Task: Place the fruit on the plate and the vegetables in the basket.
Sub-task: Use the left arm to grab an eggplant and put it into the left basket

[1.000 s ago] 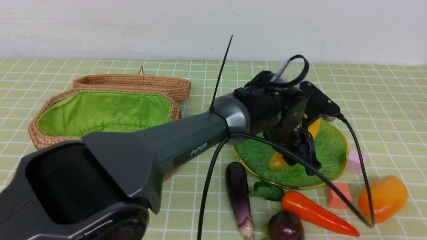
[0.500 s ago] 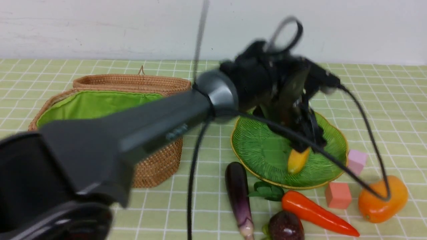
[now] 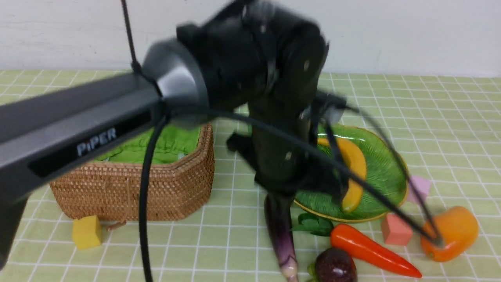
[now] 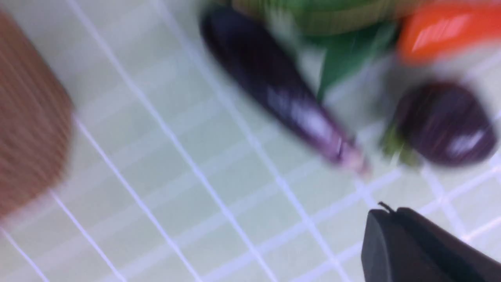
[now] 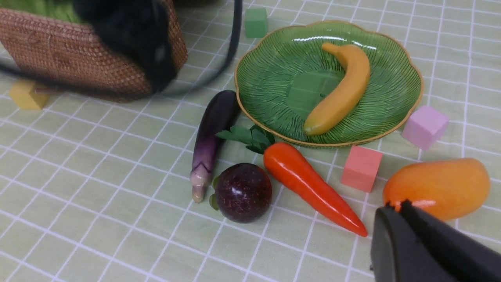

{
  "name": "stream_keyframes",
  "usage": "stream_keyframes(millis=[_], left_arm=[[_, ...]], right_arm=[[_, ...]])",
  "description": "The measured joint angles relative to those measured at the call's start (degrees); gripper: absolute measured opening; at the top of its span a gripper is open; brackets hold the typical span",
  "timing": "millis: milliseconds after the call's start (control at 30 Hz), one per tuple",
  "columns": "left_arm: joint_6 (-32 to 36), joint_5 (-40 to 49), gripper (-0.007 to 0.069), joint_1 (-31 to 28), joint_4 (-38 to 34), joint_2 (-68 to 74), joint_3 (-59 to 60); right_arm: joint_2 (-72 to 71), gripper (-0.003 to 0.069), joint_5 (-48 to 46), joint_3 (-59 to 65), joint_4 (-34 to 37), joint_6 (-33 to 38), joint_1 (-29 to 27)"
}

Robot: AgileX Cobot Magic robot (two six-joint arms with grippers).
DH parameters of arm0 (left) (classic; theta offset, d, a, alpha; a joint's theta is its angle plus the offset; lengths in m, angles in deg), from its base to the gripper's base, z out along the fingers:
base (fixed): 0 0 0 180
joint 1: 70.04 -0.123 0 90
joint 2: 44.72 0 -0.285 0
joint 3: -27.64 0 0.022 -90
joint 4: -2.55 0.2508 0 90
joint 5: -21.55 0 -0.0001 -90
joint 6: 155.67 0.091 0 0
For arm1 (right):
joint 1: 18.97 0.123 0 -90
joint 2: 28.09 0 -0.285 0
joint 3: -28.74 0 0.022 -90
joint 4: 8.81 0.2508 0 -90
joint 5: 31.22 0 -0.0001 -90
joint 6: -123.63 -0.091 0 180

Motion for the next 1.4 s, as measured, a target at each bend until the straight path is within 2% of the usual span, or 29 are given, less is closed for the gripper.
stream_keyframes(millis=[33,100,200,233,333,367,467,567,733,867,967,1000,1067,1400], left_arm=[[-0.3,0.0,-0.0006,0.0,0.0,0.1,0.8],[-2.5,-0.6,0.0051,0.0,-0.8,1.7,4.2],[-3.8,-3.7,0.0196,0.0,-0.8,4.5,4.9],[-3.9,-3.9,0.0206,0.0,-0.8,4.7,4.9],[-5.3,-8.0,0.043,0.0,0.0,6.3,4.9],[-6.0,-8.7,0.047,0.0,0.4,6.6,4.9],[-9.4,-10.0,0.0567,0.0,2.7,8.2,4.9],[-10.7,-11.1,0.0599,0.0,3.9,10.1,4.9],[-11.1,-13.7,0.0594,0.0,4.3,12.6,4.9],[-11.1,-14.0,0.0554,0.0,5.4,14.0,4.9],[-11.3,-12.4,0.0421,0.0,5.9,14.2,4.9],[-11.3,-12.4,0.0411,0.0,5.9,14.2,4.9],[-11.6,-10.4,0.0302,0.0,6.9,14.2,4.9],[-11.5,-4.1,0.0297,0.0,7.3,9.6,5.1]], right_arm=[[0.0,0.0015,0.0,0.0,0.0,0.0,0.0],[0.0,0.0018,-0.1,0.0,0.0,0.0,0.0],[0.0,0.0021,-0.1,0.0,-0.1,0.5,0.0],[0.0,0.0021,-0.1,0.0,-0.1,0.6,0.0],[0.0,0.0021,-0.3,0.0,0.0,1.2,0.0],[0.0,0.0021,-0.3,0.0,0.0,1.2,0.0],[0.0,0.0021,-0.4,0.0,0.0,1.2,0.0],[0.0,0.0021,-0.7,0.0,0.4,1.2,0.0],[0.0,0.0022,-0.9,0.0,0.5,1.2,0.0],[0.0,0.0025,-0.8,0.0,0.5,1.2,0.0],[0.0,0.0029,-0.8,0.0,0.7,1.2,0.0],[0.0,0.0029,-0.8,0.0,0.7,1.2,0.0],[0.0,0.0032,-0.8,0.0,0.7,1.4,0.0],[0.0,0.0032,-0.8,0.0,1.1,1.5,0.0]])
